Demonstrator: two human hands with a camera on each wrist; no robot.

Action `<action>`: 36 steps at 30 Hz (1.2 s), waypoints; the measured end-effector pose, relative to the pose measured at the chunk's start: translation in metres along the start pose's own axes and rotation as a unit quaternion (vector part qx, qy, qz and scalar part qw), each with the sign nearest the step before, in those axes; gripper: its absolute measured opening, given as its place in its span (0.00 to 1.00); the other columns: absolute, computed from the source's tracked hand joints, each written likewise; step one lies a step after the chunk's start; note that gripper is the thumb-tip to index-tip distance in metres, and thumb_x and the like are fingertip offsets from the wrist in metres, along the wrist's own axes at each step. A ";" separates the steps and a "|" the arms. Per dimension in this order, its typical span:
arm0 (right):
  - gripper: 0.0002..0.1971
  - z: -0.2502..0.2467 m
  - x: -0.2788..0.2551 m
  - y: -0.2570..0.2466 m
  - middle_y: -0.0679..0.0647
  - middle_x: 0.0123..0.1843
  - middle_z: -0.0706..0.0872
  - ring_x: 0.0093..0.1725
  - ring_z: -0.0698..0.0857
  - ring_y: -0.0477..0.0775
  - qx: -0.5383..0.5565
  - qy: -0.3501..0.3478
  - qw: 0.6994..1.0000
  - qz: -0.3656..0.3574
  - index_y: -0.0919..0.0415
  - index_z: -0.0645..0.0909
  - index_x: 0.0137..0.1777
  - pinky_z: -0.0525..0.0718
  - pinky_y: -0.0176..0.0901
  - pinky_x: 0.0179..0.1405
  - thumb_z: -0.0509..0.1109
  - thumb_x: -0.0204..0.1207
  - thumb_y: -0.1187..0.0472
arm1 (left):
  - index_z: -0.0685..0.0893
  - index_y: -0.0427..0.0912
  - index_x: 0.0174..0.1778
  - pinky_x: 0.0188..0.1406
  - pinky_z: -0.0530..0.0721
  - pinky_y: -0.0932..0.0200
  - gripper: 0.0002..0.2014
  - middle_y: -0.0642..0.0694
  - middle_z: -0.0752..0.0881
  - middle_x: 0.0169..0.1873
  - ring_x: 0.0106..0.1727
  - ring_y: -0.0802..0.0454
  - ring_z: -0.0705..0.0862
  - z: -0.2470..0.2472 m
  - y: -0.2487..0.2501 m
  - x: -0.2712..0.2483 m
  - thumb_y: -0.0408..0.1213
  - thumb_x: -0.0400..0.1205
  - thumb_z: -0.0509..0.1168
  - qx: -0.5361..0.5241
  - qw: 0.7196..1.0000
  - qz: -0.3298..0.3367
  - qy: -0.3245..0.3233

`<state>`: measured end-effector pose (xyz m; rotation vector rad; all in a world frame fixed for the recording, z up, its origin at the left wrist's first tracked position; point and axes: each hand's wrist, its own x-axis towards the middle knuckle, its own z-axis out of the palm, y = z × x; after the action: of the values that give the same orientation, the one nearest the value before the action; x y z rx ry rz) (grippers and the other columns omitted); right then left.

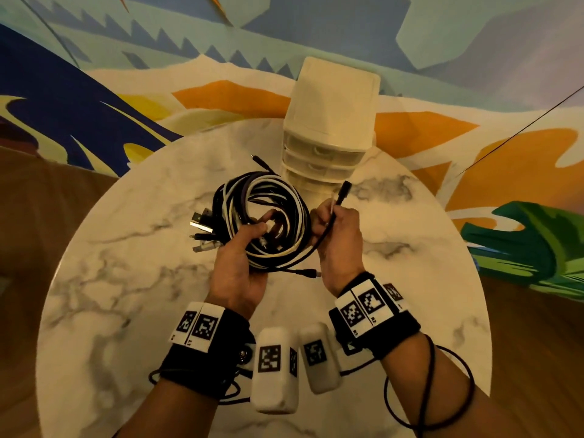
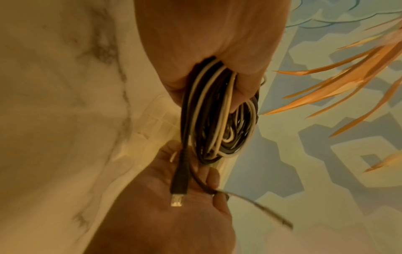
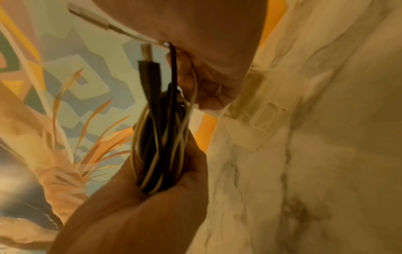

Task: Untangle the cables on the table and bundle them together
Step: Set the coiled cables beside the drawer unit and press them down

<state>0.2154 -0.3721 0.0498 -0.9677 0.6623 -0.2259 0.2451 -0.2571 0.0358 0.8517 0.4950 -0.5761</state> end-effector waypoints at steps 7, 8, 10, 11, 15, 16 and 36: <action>0.10 -0.016 0.001 0.002 0.44 0.32 0.77 0.30 0.75 0.42 -0.340 -0.021 0.922 -0.185 0.53 0.75 0.43 0.73 0.39 0.35 0.56 0.86 0.58 | 0.89 0.37 0.48 0.54 0.87 0.48 0.10 0.37 0.90 0.49 0.53 0.42 0.88 -0.002 0.003 0.003 0.25 0.76 0.64 0.007 0.999 -0.001 0.037; 0.09 -0.014 -0.001 0.000 0.45 0.35 0.78 0.31 0.75 0.42 -0.425 -0.038 0.880 -0.207 0.55 0.76 0.49 0.72 0.38 0.36 0.55 0.86 0.56 | 0.87 0.36 0.52 0.56 0.85 0.47 0.11 0.36 0.89 0.51 0.55 0.41 0.88 -0.002 0.003 0.002 0.26 0.76 0.65 0.016 0.999 -0.004 0.039; 0.14 -0.007 -0.004 -0.005 0.52 0.42 0.82 0.37 0.78 0.48 -0.587 -0.061 0.771 -0.237 0.59 0.75 0.60 0.74 0.42 0.37 0.52 0.86 0.53 | 0.85 0.34 0.58 0.59 0.83 0.45 0.16 0.35 0.88 0.54 0.57 0.39 0.87 0.001 0.001 0.000 0.27 0.75 0.66 0.032 0.999 -0.001 0.044; 0.16 -0.003 -0.005 -0.008 0.56 0.44 0.82 0.41 0.79 0.54 -0.637 -0.060 0.727 -0.248 0.60 0.74 0.62 0.75 0.46 0.38 0.51 0.86 0.52 | 0.84 0.33 0.60 0.60 0.83 0.44 0.17 0.35 0.88 0.54 0.57 0.39 0.87 0.003 0.000 -0.001 0.26 0.74 0.67 0.035 0.998 0.009 0.048; 0.14 0.004 -0.005 -0.020 0.57 0.42 0.80 0.42 0.73 0.55 -0.720 -0.051 0.646 -0.247 0.61 0.73 0.58 0.68 0.48 0.37 0.50 0.87 0.53 | 0.84 0.31 0.59 0.57 0.85 0.44 0.18 0.35 0.89 0.52 0.53 0.39 0.88 0.010 -0.001 -0.001 0.24 0.73 0.68 0.028 0.996 0.045 0.077; 0.14 0.005 -0.005 -0.021 0.56 0.40 0.78 0.42 0.70 0.54 -0.731 -0.048 0.636 -0.243 0.60 0.73 0.56 0.66 0.48 0.37 0.50 0.87 0.53 | 0.84 0.31 0.60 0.55 0.86 0.44 0.19 0.35 0.89 0.52 0.52 0.40 0.89 0.011 -0.002 -0.001 0.24 0.72 0.69 0.022 0.995 0.048 0.084; 0.11 0.027 0.005 -0.007 0.55 0.55 0.79 0.49 0.80 0.56 -0.703 -0.109 0.642 -0.284 0.60 0.70 0.60 0.73 0.45 0.39 0.57 0.83 0.56 | 0.87 0.40 0.42 0.43 0.86 0.52 0.11 0.44 0.90 0.36 0.41 0.44 0.88 0.019 -0.012 -0.006 0.21 0.76 0.64 0.077 0.987 0.099 0.100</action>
<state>0.2371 -0.3596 0.0638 -2.7032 0.1538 -0.0957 0.2359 -0.2770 0.0438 1.0986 0.5454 -0.3511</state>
